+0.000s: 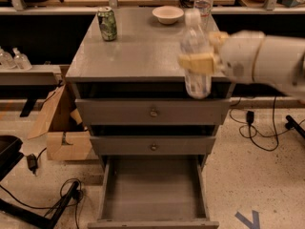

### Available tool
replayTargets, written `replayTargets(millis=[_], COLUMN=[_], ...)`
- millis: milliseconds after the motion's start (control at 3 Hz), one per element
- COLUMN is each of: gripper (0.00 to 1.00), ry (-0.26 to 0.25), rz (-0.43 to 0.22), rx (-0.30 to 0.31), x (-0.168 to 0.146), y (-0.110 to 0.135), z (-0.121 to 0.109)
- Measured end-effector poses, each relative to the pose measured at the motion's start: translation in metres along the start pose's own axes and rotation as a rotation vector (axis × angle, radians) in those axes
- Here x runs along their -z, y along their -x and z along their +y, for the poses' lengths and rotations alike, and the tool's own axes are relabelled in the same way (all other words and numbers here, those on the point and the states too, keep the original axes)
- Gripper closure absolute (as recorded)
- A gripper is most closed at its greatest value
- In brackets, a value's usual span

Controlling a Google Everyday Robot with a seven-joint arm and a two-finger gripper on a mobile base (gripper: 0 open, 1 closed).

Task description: Place blue plastic bottle into bottom drawer

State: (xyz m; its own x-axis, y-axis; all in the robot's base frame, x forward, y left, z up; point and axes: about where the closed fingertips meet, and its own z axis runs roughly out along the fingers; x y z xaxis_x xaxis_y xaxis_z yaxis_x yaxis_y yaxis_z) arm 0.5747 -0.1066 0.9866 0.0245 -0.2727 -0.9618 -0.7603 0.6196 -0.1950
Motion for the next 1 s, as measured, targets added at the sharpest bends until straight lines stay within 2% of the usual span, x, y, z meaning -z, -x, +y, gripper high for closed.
replayTargets(millis=[333,667,1000], gripper=[1.0,1.0,1.0], ry=[0.026,0.033,0.087], rz=[0.078,0.078,0.05], rx=[-0.044,-0.043,-0.09], x=[0.027,0.023,0.005], y=[-0.089,-0.088,-0.136], z=[0.007,0.009,0.036])
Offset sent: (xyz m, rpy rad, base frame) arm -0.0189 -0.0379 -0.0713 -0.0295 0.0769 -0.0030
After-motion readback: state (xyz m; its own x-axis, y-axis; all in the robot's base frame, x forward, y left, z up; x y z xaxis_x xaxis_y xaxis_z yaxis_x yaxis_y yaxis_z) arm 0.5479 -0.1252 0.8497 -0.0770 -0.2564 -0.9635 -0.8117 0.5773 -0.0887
